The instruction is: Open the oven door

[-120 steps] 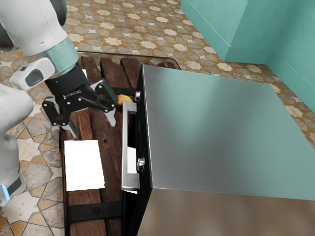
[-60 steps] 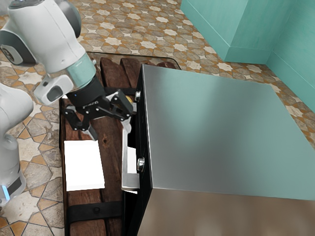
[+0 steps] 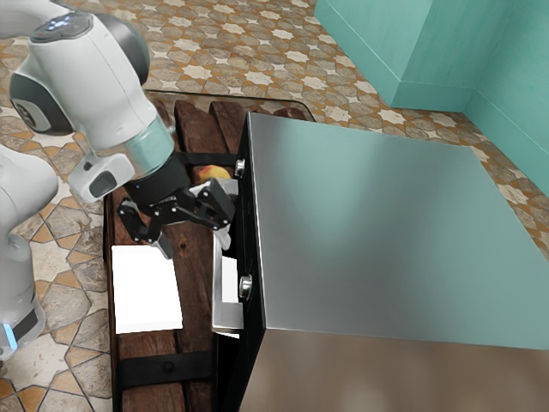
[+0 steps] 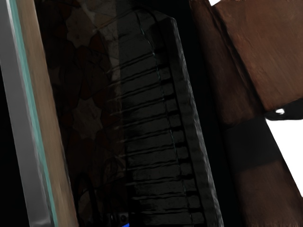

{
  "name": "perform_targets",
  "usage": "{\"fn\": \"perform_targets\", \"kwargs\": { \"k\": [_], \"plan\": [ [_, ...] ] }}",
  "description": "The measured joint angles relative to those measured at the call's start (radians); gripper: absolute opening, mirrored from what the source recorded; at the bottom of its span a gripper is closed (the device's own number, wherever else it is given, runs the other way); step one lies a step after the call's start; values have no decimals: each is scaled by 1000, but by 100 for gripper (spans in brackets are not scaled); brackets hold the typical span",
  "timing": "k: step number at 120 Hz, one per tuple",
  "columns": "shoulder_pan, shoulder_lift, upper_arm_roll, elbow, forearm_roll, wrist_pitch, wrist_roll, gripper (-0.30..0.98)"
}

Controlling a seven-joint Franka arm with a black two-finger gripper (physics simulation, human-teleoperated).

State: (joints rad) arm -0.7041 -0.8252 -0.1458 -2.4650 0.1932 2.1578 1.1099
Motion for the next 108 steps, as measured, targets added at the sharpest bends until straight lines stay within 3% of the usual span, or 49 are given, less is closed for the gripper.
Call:
{"fn": "perform_targets", "kwargs": {
  "k": [54,72,78,84,92,95,98,102,108],
  "plan": [
    [0,7,1,-33,0,15,0,69],
    [3,-17,7,-31,-19,-50,-12,68],
    [37,-72,-73,-31,-44,-99,-18,63],
    [85,-173,-251,-38,-107,-158,-24,64],
    [44,-259,-641,-25,-276,-297,-46,65],
    [-14,-271,-750,89,-326,-375,-65,66],
    [-54,-275,-818,328,-316,-459,-86,66],
    [-69,-248,-849,626,-238,-557,-112,67],
    [23,-100,-724,967,-57,-673,-142,68]
  ]
}}
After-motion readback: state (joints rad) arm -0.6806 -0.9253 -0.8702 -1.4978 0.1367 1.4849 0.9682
